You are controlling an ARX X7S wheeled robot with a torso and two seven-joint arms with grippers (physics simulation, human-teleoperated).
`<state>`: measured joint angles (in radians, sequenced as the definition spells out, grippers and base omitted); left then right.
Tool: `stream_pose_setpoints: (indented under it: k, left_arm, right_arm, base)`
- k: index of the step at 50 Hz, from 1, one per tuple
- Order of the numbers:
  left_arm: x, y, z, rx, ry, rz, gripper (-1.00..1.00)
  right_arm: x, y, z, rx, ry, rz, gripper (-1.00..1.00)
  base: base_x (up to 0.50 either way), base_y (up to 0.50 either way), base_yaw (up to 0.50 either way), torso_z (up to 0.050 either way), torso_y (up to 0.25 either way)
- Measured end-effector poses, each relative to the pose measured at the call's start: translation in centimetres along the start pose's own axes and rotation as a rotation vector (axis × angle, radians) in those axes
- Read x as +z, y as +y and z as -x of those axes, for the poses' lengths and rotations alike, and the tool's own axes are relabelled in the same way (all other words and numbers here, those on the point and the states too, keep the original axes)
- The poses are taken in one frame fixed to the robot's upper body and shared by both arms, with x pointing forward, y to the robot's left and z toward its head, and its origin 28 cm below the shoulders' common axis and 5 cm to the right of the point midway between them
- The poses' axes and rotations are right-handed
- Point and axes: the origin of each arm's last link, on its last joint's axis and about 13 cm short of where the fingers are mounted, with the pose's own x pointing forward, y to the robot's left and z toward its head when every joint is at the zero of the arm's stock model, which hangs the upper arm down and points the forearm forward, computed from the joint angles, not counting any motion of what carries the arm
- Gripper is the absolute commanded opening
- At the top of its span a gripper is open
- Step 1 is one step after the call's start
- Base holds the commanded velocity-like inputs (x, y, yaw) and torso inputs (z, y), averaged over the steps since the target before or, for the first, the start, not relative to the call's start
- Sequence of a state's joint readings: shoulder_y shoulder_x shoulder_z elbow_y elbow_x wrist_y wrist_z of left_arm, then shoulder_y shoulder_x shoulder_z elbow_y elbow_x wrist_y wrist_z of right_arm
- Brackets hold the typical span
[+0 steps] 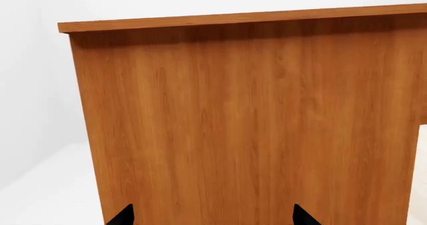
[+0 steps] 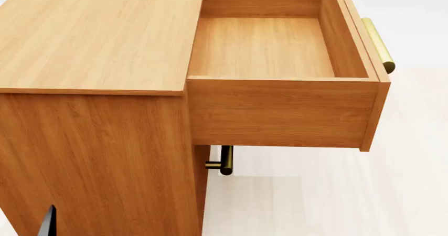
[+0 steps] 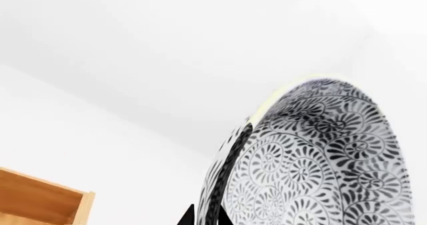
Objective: Put the bowl on top of the cabinet.
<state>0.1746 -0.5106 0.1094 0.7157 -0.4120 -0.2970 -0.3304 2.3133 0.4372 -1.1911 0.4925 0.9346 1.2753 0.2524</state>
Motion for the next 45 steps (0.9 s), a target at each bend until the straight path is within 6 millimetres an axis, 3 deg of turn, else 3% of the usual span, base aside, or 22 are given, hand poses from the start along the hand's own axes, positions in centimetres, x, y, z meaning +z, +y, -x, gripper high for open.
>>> stream_pose_setpoints:
  k: [11,22,45]
  left_arm:
    - [-0.6,0.0,-0.5,0.009,0.023,-0.01,1.0]
    - [-0.8,0.2,-0.8,0.017,0.042,-0.005,1.0]
    - [-0.2,0.6,-0.5,0.03,0.034,0.012,1.0]
  right_arm:
    - [3.6,2.0,-0.9,0.072,-0.098,0.02,-1.0]
    - [6.0,3.4,-1.4,0.121,-0.164,0.032,-1.0]
    - [8.5,5.7,-0.7,0.225,-0.274,0.049,-1.0]
  base:
    - [0.0,0.0,0.0,0.0,0.0]
    - [0.0,0.0,0.0,0.0,0.001]
    - [0.0,0.0,0.0,0.0,0.0]
